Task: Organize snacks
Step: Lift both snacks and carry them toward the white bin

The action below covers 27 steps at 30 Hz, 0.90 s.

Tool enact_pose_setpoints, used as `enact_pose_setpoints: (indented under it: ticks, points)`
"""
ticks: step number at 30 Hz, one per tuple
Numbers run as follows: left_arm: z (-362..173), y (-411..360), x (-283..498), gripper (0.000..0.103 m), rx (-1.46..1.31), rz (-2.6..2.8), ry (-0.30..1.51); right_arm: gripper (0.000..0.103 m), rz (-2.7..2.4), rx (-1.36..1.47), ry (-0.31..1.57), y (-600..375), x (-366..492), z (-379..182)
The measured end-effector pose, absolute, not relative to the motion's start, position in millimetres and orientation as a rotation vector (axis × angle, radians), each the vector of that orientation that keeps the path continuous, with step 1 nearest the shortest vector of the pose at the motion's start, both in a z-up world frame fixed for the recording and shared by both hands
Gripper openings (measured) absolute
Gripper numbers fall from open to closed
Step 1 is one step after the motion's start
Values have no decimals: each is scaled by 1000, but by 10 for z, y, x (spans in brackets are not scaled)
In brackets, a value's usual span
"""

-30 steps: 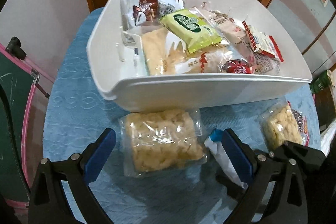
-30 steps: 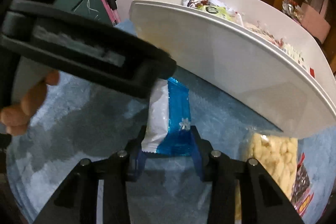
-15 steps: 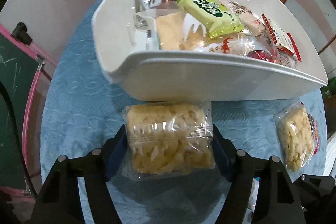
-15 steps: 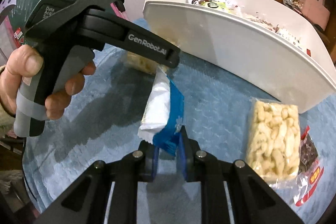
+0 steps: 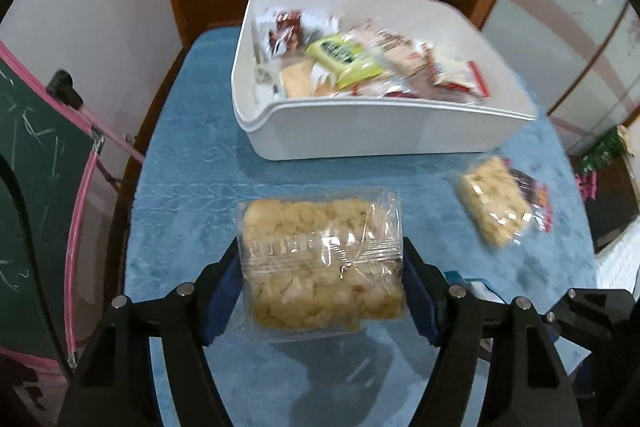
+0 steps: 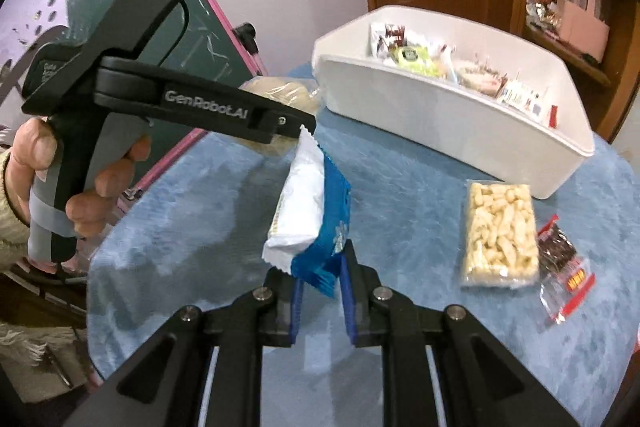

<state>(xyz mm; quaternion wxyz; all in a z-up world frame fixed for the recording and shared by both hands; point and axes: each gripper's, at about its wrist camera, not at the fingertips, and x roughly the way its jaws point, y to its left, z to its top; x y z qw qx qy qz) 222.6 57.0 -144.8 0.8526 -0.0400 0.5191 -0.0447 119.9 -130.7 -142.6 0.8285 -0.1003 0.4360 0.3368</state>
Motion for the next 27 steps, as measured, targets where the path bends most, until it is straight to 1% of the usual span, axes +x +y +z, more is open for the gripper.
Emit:
enact_pose_setpoints:
  ticks: [6,12,19,27]
  points:
    - [-930,454,1884,71,-13,-147,986,17,702,-218,863,-1429,912,-1098]
    - [-391,315,1682,71,79,-174,877,17,666,-233,787,-1390,908,-714]
    - [181,246,1672,71,134,-155,769,17,584,-202,694,-1492,1093,-100]
    - [629,217,1863,71,163,-112,691,17,492,-119,589,-1693,1345,515]
